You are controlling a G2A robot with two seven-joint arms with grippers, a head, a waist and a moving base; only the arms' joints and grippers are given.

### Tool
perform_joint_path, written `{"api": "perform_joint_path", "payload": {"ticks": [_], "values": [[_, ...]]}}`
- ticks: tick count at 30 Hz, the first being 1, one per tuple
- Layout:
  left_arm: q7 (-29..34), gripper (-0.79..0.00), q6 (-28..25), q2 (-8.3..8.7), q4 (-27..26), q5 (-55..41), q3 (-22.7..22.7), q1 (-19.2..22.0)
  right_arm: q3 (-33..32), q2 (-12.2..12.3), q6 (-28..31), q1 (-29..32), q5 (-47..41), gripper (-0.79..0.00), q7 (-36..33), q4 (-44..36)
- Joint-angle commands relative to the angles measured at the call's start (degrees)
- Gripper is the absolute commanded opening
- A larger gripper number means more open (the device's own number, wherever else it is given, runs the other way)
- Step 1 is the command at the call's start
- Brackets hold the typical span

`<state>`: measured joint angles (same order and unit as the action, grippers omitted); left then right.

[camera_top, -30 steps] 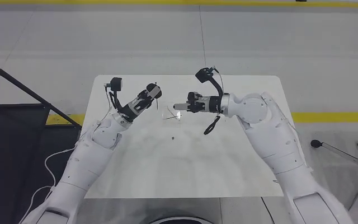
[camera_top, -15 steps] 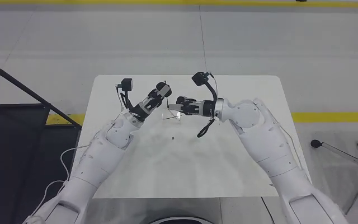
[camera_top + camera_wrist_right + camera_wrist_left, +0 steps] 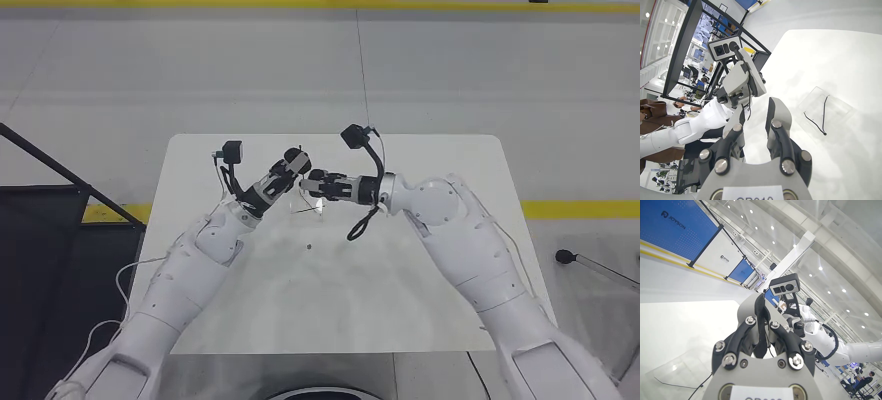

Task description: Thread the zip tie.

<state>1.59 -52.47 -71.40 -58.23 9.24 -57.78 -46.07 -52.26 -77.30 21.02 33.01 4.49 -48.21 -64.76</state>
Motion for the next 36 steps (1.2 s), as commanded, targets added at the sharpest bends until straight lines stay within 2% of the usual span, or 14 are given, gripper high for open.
{"api": "perform_joint_path", "payload": {"ticks": [1,6,10,21,22,26,27,28,29,33,36], "values": [[0.1,-0.785,-0.06,-0.15,0.26,0.04,-0.09,0.05,0.06,-0.07,0.11,-0.13,-0.18,-0.536,-0.06,0.2],[0.53,-0.785,-0.5,-0.46,0.74,0.05,-0.39,0.14,0.22,-0.24,0.45,-0.43,-0.67,-0.613,-0.34,0.68],[0.8,-0.785,-0.72,-0.69,1.0,0.03,-0.66,0.13,0.37,-0.37,0.6,-0.65,-0.88,-0.785,-0.51,1.05],[3.36,-0.785,-1.6,-1.15,2.03,-2.51,-1.47,0.16,0.22,-0.52,1.08,-0.94,-1.04,-0.785,-0.53,1.99],[3.42,-0.693,-1.63,-1.19,2.03,-2.64,-1.56,0.13,0.15,-0.51,1.09,-0.92,-1.05,-0.785,-0.49,2.01],[3.69,-0.508,-1.63,-1.34,2.04,-2.71,-1.92,0.05,-0.15,-0.44,1.18,-0.89,-0.89,-0.785,-0.6,1.96],[3.77,-0.422,-1.63,-1.37,2.03,-2.7,-2.02,0.03,-0.25,-0.41,1.2,-0.9,-0.82,-0.785,-0.63,1.9],[3.89,-0.302,-1.64,-1.41,2.02,-2.82,-2.09,-0.03,-0.35,-0.38,1.28,-0.9,-0.75,-0.785,-0.76,1.88],[4.1,-0.228,-1.69,-1.43,2.01,-2.9,-2.17,-0.06,-0.49,-0.33,1.33,-0.94,-0.65,-0.785,-0.9,1.86],[6.26,-0.117,-2.4,-1.44,2.07,-4.01,-2.33,-0.13,-0.98,-0.06,1.92,-1.38,-0.35,-0.785,-2.91,1.75],[9.13,-0.089,-3.34,-1.31,2.36,-5.02,-2.35,-0.13,-1.57,0.21,2.43,-1.93,-0.08,-0.785,-4.58,1.88]]}}
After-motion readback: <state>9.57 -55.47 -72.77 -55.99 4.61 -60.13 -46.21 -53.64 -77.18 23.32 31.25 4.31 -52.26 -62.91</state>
